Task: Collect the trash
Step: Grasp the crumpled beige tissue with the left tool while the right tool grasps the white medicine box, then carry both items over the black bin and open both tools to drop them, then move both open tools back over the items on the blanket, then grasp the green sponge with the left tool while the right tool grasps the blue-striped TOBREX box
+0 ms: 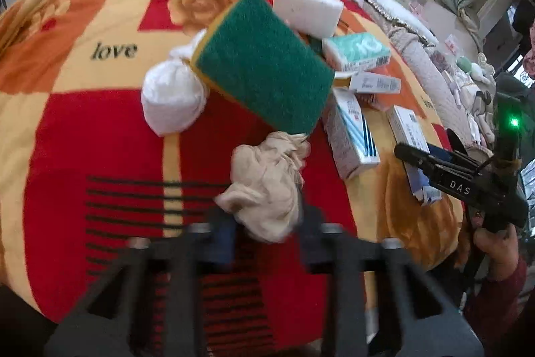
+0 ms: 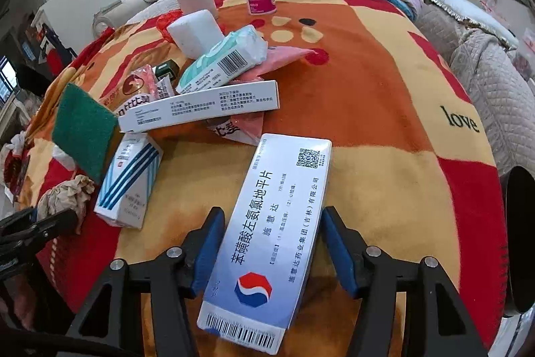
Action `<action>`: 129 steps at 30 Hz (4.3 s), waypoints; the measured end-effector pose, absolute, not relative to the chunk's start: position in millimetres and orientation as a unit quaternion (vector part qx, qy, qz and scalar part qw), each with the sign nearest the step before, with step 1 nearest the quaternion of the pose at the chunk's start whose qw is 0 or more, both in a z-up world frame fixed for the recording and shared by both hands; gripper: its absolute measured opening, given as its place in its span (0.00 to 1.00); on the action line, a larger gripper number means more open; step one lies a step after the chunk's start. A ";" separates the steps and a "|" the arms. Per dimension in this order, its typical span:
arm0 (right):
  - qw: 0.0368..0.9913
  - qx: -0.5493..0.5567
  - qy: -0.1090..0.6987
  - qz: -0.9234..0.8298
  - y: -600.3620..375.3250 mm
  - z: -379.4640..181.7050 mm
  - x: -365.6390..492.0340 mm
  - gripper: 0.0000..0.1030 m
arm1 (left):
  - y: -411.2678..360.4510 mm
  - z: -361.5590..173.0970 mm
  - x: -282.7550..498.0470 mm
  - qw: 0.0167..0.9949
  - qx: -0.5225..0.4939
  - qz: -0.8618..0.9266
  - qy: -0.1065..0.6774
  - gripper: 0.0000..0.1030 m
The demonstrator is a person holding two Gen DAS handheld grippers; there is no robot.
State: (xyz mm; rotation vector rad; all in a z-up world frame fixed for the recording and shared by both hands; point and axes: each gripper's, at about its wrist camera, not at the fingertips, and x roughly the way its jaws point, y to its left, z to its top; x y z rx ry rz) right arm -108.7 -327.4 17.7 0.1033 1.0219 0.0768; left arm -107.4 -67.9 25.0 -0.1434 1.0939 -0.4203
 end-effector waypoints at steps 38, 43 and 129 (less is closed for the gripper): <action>0.867 0.194 0.424 -0.174 -616.1 38.6 -209.5 0.49 | -439.7 79.0 -123.4 0.749 0.005 -0.454 0.483 0.18; 0.863 0.212 0.420 -0.187 -636.0 30.6 -214.8 0.49 | -473.3 66.0 -121.7 0.738 0.000 -0.466 0.488 0.20; 0.875 0.111 0.463 0.085 -317.1 41.7 -104.2 0.78 | -62.5 85.2 -72.6 0.906 -0.052 -0.138 0.398 0.72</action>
